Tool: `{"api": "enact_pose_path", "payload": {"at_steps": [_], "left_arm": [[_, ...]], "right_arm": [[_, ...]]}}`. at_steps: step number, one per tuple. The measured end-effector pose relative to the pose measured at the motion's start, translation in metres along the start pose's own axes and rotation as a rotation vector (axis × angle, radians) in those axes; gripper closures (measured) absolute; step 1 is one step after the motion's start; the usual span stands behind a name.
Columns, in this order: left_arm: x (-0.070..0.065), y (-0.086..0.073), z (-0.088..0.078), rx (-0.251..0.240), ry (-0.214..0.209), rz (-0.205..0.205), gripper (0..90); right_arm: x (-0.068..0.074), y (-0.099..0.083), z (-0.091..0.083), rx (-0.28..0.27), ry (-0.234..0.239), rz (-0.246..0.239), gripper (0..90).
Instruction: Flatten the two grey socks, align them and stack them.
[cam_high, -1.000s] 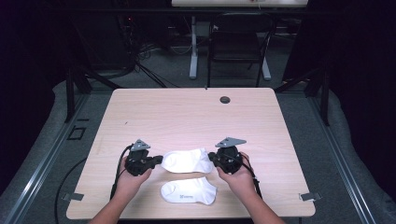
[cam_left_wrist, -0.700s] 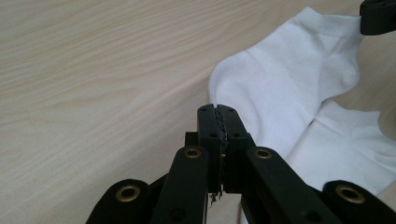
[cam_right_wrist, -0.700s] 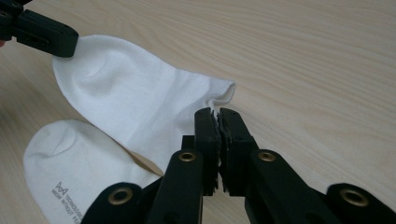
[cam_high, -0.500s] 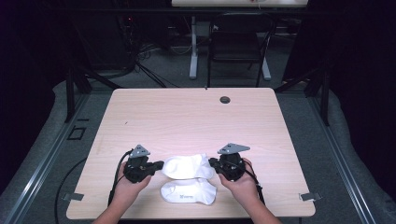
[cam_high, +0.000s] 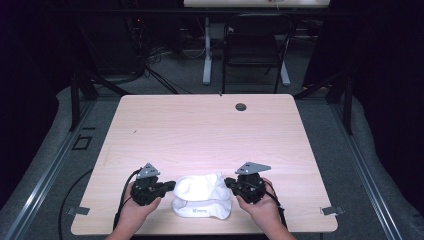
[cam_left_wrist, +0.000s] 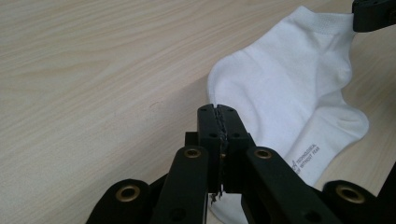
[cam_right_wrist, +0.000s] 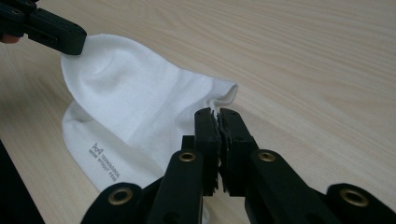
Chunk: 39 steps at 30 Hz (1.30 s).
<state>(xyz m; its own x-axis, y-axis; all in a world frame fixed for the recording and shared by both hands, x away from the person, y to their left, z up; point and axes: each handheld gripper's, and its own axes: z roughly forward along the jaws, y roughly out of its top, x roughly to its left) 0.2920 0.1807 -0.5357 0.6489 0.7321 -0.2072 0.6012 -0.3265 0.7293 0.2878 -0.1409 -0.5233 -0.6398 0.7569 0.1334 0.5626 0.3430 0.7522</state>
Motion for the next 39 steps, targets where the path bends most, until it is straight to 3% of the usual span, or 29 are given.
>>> {"api": "enact_pose_path", "payload": {"at_steps": [6, 23, 39], "left_arm": [[-0.005, -0.009, -0.003, 0.005, -0.011, -0.012, 89.5], [-0.020, -0.024, -0.013, 0.025, -0.019, 0.008, 89.5], [-0.022, -0.030, -0.004, 0.058, -0.011, 0.015, 89.5]], "right_arm": [[0.005, -0.006, -0.005, 0.000, 0.007, 0.004, 86.9], [0.017, -0.024, -0.021, 0.008, 0.018, 0.006, 86.9], [0.018, -0.032, -0.015, 0.035, 0.022, 0.011, 86.9]]}}
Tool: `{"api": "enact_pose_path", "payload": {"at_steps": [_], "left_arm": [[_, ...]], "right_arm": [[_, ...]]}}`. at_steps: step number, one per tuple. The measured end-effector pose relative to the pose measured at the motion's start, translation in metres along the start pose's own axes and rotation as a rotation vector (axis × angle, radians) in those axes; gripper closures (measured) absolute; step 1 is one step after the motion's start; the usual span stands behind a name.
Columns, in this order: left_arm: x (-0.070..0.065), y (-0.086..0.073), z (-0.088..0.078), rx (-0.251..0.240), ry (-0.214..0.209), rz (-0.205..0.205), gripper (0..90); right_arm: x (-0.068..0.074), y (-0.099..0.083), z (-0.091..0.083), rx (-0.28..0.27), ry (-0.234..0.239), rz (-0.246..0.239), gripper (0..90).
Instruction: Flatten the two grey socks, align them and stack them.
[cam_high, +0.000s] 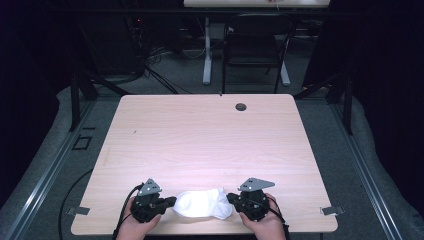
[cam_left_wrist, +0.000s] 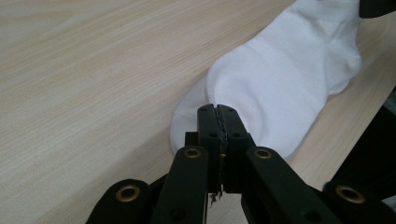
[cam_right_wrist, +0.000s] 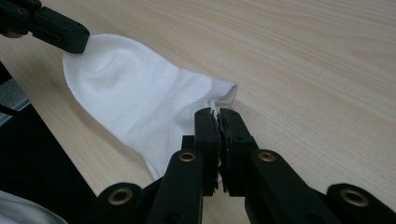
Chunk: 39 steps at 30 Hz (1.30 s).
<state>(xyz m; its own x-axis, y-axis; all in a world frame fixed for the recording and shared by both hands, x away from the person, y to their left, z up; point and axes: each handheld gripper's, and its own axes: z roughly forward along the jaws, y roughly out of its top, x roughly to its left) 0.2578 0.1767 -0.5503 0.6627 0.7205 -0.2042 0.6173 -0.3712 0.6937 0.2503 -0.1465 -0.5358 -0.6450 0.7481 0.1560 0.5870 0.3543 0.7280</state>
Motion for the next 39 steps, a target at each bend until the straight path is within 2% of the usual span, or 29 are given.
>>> {"api": "enact_pose_path", "payload": {"at_steps": [7, 9, 13, 22, 25, 27, 29, 31, 32, 33, 34, 37, 39], "left_arm": [[0.002, -0.002, 0.005, 0.019, 0.008, 0.005, 89.5], [0.003, -0.003, 0.007, 0.019, 0.010, -0.004, 89.5], [0.005, -0.003, 0.009, 0.028, 0.018, 0.007, 89.5], [0.009, -0.007, 0.013, 0.048, 0.022, -0.018, 88.2], [0.009, -0.007, 0.011, 0.027, 0.021, -0.018, 81.3], [0.007, -0.005, 0.007, -0.005, 0.014, -0.020, 75.0], [0.002, -0.001, 0.002, -0.039, 0.013, -0.003, 72.0], [-0.002, 0.001, 0.001, -0.048, 0.001, 0.024, 71.1], [-0.004, 0.002, 0.002, -0.047, -0.003, 0.027, 70.2], [-0.006, 0.001, 0.006, -0.027, -0.008, 0.047, 69.6], [-0.008, 0.001, 0.008, -0.016, -0.006, 0.053, 68.3], [-0.011, -0.003, 0.015, 0.026, 0.008, 0.085, 66.4], [-0.011, -0.004, 0.018, 0.038, 0.019, 0.092, 64.7]], "right_arm": [[-0.002, -0.002, 0.002, 0.015, 0.000, 0.003, 86.9], [-0.002, -0.003, 0.003, 0.013, 0.000, 0.002, 86.9], [-0.003, -0.004, 0.005, 0.015, 0.002, 0.008, 86.8], [-0.004, -0.008, 0.011, 0.050, 0.005, 0.004, 86.3], [-0.004, -0.009, 0.013, 0.047, 0.019, 0.021, 82.6], [-0.005, -0.008, 0.010, 0.039, 0.010, 0.016, 78.3], [-0.006, -0.007, 0.007, 0.004, 0.010, 0.032, 77.0], [-0.005, -0.005, 0.004, -0.026, 0.016, 0.038, 77.4], [-0.003, -0.004, 0.003, -0.027, 0.025, 0.030, 77.7], [-0.002, -0.003, 0.004, -0.033, 0.037, 0.022, 77.7], [0.003, -0.003, 0.007, -0.022, 0.056, -0.001, 77.7], [0.010, -0.005, 0.017, 0.016, 0.059, -0.051, 76.4], [0.012, -0.007, 0.022, 0.040, 0.051, -0.078, 73.2]]}}
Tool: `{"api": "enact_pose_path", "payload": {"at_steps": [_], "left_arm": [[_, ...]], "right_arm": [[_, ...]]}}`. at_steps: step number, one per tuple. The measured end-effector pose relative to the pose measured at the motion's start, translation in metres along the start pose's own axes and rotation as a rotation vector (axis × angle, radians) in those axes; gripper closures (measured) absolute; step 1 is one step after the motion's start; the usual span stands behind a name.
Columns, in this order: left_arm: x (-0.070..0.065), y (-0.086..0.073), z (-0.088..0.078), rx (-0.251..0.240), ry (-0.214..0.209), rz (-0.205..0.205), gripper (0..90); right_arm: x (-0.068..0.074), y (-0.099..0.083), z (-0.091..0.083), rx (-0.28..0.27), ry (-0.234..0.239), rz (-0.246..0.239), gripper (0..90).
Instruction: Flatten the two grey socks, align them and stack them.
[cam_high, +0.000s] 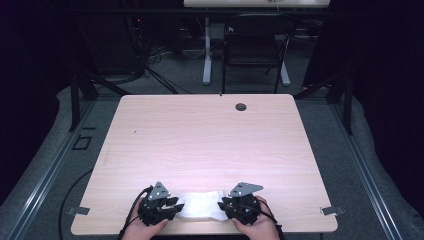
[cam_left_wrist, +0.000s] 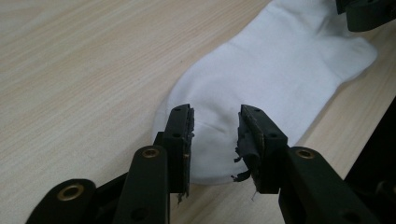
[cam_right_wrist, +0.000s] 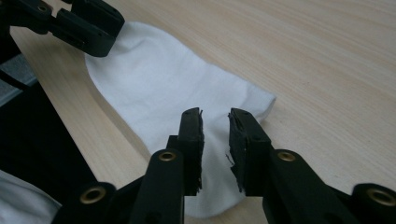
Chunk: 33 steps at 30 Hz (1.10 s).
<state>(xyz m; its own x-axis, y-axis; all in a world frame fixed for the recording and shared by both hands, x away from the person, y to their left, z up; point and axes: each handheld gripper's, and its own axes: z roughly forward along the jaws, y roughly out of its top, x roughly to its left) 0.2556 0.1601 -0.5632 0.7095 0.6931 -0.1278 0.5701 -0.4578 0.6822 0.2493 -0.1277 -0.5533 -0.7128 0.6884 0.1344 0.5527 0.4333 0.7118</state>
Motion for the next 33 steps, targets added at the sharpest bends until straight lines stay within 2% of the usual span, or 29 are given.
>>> {"api": "enact_pose_path", "payload": {"at_steps": [4, 11, 21, 33], "left_arm": [[0.003, -0.002, 0.002, 0.005, -0.002, -0.012, 61.5], [0.004, -0.004, 0.004, 0.018, -0.006, 0.003, 58.8], [0.004, -0.005, 0.008, 0.013, -0.007, 0.002, 58.0], [0.011, 0.000, 0.015, -0.024, -0.019, -0.038, 57.9]], "right_arm": [[0.000, -0.003, 0.008, 0.029, -0.012, -0.011, 72.1], [-0.002, -0.006, 0.013, 0.066, -0.024, -0.010, 72.3], [-0.005, -0.007, 0.016, 0.067, -0.025, 0.004, 74.3], [-0.017, -0.003, 0.021, 0.045, -0.053, 0.018, 74.4]]}}
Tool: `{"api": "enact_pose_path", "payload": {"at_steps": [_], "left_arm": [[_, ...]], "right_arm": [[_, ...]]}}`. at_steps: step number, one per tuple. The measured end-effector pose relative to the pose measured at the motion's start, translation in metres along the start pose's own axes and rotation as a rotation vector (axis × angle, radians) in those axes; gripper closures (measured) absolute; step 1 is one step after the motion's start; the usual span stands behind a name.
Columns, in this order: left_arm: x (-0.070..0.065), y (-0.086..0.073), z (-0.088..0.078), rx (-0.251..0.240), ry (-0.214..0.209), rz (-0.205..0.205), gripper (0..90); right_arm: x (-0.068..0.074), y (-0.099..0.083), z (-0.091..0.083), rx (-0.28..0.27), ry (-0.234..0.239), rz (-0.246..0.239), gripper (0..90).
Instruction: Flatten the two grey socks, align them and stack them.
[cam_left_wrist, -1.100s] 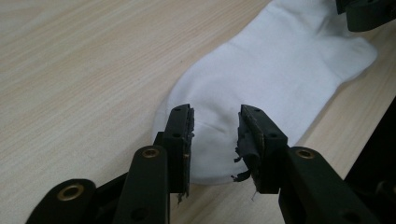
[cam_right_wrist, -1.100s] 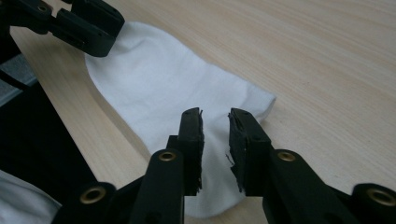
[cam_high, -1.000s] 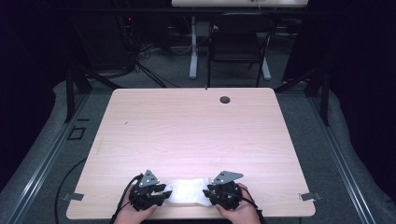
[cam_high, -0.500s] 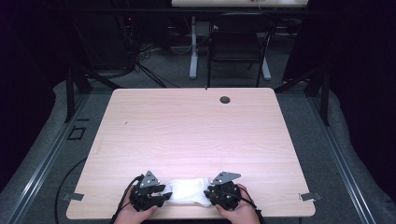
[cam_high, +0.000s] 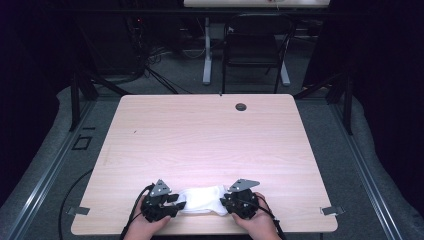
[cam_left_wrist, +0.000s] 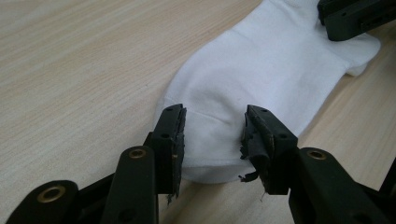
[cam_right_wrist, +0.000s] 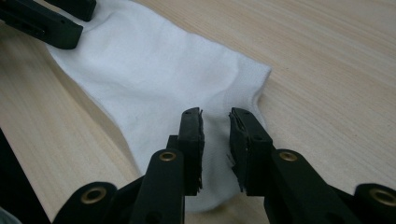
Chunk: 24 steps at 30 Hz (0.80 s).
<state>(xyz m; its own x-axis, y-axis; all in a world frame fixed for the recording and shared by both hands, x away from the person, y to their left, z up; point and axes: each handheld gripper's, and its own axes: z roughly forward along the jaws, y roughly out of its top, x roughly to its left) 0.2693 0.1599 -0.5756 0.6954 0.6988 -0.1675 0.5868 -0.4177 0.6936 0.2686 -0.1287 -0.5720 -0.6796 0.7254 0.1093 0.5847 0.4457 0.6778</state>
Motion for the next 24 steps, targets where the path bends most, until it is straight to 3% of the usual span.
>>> {"api": "enact_pose_path", "payload": {"at_steps": [5, 24], "left_arm": [[0.0006, 0.0005, 0.0007, -0.004, -0.003, -0.021, 57.7], [0.0011, 0.0026, -0.0030, -0.024, -0.014, -0.023, 49.6]], "right_arm": [[-0.0008, 0.0001, 0.0009, -0.009, 0.000, 0.004, 74.4], [-0.0005, -0.0005, -0.0019, -0.045, 0.015, 0.014, 68.3]]}}
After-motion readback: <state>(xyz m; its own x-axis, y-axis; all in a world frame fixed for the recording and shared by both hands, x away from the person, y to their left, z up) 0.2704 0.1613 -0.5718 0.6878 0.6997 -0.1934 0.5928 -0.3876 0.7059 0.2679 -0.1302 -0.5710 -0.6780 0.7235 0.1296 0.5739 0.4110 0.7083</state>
